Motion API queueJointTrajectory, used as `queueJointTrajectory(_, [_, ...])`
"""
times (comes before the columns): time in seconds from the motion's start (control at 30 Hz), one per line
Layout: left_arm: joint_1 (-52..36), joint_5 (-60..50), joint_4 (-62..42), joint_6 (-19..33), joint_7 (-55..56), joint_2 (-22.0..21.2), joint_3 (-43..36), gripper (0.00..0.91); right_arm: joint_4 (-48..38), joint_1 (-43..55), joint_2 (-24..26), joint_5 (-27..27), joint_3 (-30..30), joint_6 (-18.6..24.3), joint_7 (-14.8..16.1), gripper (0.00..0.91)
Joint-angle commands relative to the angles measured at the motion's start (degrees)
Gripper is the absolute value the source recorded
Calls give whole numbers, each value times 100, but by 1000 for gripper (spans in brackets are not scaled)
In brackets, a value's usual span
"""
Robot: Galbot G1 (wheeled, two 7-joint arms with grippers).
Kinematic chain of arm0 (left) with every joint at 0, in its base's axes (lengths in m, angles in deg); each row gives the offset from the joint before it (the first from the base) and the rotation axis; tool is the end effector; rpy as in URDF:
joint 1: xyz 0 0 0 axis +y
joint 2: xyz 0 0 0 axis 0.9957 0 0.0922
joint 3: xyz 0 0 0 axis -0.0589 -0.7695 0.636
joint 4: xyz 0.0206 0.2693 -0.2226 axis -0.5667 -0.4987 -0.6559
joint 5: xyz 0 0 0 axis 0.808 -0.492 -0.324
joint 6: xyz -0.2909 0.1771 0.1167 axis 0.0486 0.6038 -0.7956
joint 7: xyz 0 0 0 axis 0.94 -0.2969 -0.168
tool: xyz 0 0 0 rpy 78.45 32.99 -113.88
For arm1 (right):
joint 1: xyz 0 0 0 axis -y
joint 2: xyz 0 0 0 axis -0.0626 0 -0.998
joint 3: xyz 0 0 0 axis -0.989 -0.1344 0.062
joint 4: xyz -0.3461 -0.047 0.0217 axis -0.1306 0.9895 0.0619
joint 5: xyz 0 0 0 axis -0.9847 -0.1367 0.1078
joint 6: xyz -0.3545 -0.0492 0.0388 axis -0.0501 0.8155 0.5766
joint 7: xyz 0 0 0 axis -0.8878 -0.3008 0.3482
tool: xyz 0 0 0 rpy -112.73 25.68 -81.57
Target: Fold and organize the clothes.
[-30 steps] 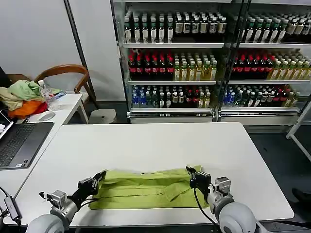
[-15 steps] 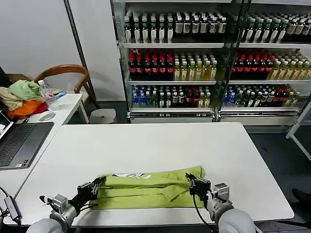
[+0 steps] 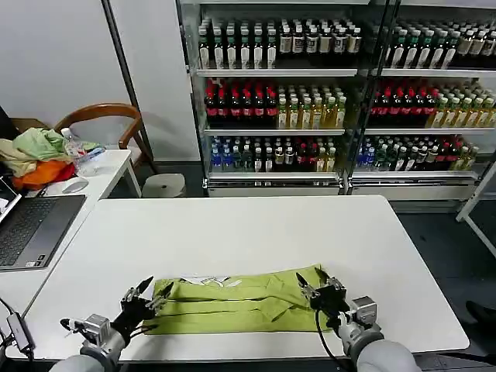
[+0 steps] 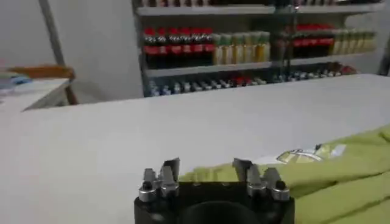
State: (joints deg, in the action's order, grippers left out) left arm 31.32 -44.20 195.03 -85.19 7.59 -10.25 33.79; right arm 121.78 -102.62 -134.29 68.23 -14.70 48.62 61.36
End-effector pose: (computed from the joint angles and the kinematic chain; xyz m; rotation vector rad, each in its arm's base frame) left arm 0.2186 0.1160 -0.3093 -0.3135 -2.7347 -0.0756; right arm 0.2238 -0.0187 -0.2434 0.4045 -2.7351 0.0477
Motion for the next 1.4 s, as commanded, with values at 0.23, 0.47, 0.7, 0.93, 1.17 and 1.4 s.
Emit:
queueJointTrajectory(0.23, [-106, 928, 344, -671, 2622, -523, -652, 907, 233, -499, -32, -393, 388, 62, 28, 907])
queueJointTrajectory(0.47, [-142, 940, 248, -582, 2703, -596, -784, 40, 162, -518, -39, -473, 381, 105, -5, 907])
queueJointTrajectory(0.7, [-73, 881, 306, -592, 2615, -622, -864, 40, 98, -445, -52, -515, 325, 141, -29, 907])
queueJointTrajectory(0.93, [-71, 681, 370, -582, 2336, -662, -928, 40, 139, -431, -35, -514, 367, 161, -43, 907])
queueJointTrajectory(1.17, [-43, 84, 361, -514, 1898, -675, -590, 40, 88, -416, -59, -581, 316, 168, -45, 907])
queueJointTrajectory(1.4, [241, -122, 488, -932, 1691, -548, 336, 40, 14, -344, -59, -610, 279, 182, -46, 907])
